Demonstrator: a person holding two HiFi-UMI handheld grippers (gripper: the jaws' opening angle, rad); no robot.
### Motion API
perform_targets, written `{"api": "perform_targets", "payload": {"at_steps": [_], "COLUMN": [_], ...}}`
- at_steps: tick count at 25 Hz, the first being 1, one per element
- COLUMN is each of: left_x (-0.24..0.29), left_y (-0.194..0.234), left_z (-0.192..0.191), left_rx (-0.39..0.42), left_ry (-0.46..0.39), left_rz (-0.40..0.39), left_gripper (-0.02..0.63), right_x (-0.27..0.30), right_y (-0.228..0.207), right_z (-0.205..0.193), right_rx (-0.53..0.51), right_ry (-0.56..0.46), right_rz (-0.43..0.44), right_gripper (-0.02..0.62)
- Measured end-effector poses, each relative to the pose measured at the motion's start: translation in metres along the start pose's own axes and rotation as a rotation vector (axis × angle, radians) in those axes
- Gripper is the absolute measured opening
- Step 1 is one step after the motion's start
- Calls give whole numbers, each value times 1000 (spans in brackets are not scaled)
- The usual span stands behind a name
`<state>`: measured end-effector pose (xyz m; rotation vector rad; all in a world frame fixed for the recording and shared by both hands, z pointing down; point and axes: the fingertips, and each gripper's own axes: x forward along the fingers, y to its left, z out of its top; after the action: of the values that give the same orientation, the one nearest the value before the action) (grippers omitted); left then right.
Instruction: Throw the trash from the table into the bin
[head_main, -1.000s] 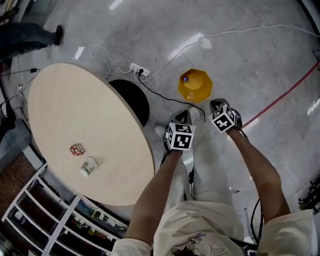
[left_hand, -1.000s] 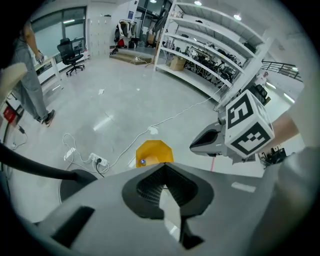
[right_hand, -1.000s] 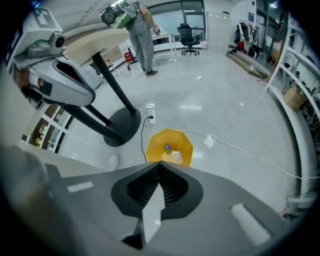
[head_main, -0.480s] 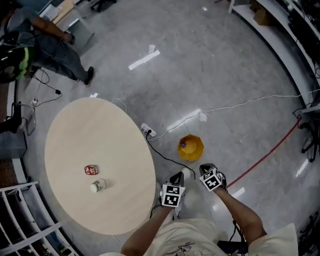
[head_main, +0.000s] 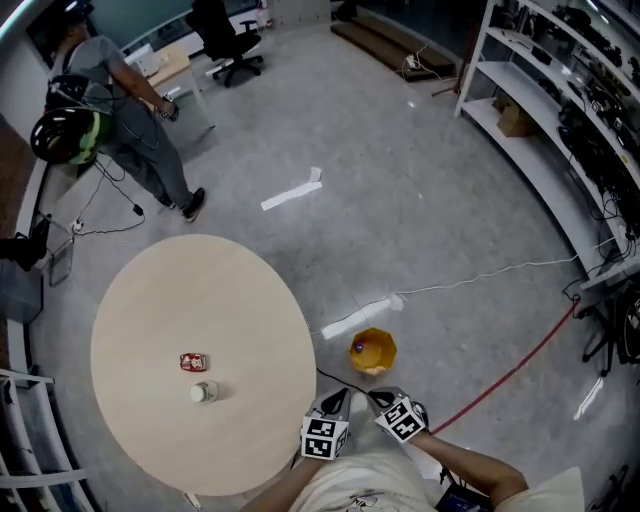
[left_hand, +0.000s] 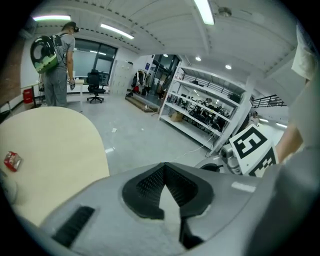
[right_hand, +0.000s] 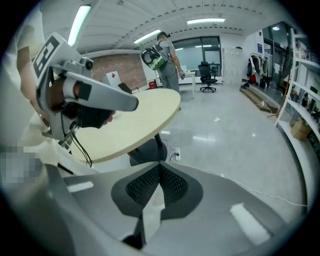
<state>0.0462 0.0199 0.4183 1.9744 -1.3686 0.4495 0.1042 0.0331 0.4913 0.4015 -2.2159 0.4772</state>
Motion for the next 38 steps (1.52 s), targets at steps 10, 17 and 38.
{"api": "perform_targets", "payload": {"at_steps": [10, 17, 38], "left_x": [-148, -185, -272], "left_y": [36, 85, 261], "left_z": [19, 37, -76], "left_rx": [-96, -92, -188], "left_ry": [-250, -441, -331], "left_rz": [85, 197, 641], "left_gripper": [6, 6, 298], "right_x": [-66, -57, -35], "right_y": [88, 116, 204], "right_z": [153, 193, 214], "right_rx": [55, -51, -311], "right_ry": [-359, -426, -347], "right_rz": [-43, -12, 62], "right_gripper": [3, 3, 3]}}
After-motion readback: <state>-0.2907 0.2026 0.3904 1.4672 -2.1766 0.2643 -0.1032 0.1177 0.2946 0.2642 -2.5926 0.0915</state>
